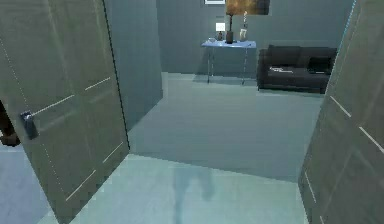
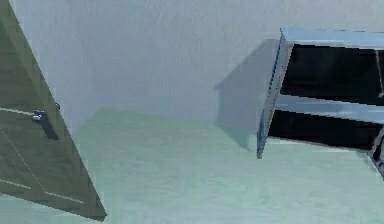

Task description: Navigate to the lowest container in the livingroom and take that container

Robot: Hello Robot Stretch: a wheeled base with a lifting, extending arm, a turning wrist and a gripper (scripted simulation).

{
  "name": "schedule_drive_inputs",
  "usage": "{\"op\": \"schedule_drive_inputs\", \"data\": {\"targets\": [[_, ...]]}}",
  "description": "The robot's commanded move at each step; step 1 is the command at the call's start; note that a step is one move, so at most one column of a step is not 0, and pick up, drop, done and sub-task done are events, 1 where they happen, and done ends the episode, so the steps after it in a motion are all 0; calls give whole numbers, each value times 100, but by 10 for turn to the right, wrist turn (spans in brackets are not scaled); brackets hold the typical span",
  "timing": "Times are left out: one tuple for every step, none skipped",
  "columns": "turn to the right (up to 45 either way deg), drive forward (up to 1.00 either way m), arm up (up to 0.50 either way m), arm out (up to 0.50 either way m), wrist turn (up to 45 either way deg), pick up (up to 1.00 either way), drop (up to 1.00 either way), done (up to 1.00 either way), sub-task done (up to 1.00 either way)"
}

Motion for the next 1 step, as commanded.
{"op": "schedule_drive_inputs", "data": {"targets": [[0, 100, 0, 0, 0, 0, 0, 0, 0]]}}
